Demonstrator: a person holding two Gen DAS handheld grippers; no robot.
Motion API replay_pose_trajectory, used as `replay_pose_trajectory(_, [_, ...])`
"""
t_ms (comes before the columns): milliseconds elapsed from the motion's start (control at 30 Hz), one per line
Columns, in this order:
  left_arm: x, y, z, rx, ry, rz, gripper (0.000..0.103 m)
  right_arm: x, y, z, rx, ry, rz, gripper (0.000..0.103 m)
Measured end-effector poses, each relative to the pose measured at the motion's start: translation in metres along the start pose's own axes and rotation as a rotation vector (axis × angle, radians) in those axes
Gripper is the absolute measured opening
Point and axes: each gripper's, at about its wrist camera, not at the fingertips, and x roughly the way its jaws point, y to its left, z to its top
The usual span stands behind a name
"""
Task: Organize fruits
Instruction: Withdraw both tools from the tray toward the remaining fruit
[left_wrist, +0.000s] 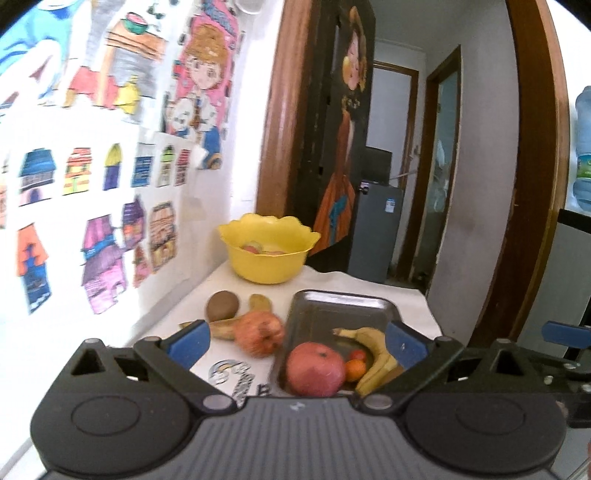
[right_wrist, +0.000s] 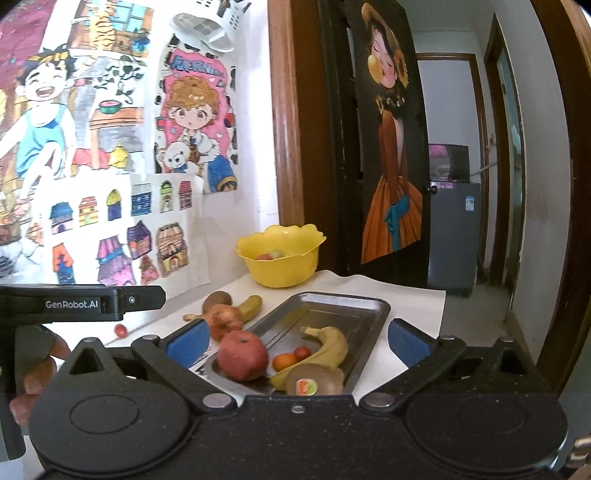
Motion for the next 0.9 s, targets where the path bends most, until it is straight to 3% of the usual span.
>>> replay_pose_trajectory(400, [-0.069,0.072,-0.039,-0.035,0.027,0.117,0.102,-0.039,0.057,-0.023,-0.016,0.071,-0.058,0.102])
replay_pose_trajectory(667, [-0.103,0.092,-0.060,-0.039,0.073,0.202,0.102,-0.052,0.093,-0.047,0.003,0.157,-0.050,0.102])
replay_pose_trajectory(900, [-0.123,0.099,-0.064,-0.005,0.104,0.233,0.102,-0.058,0.123,-0.052,0.003,0.222,-0.021,0.102])
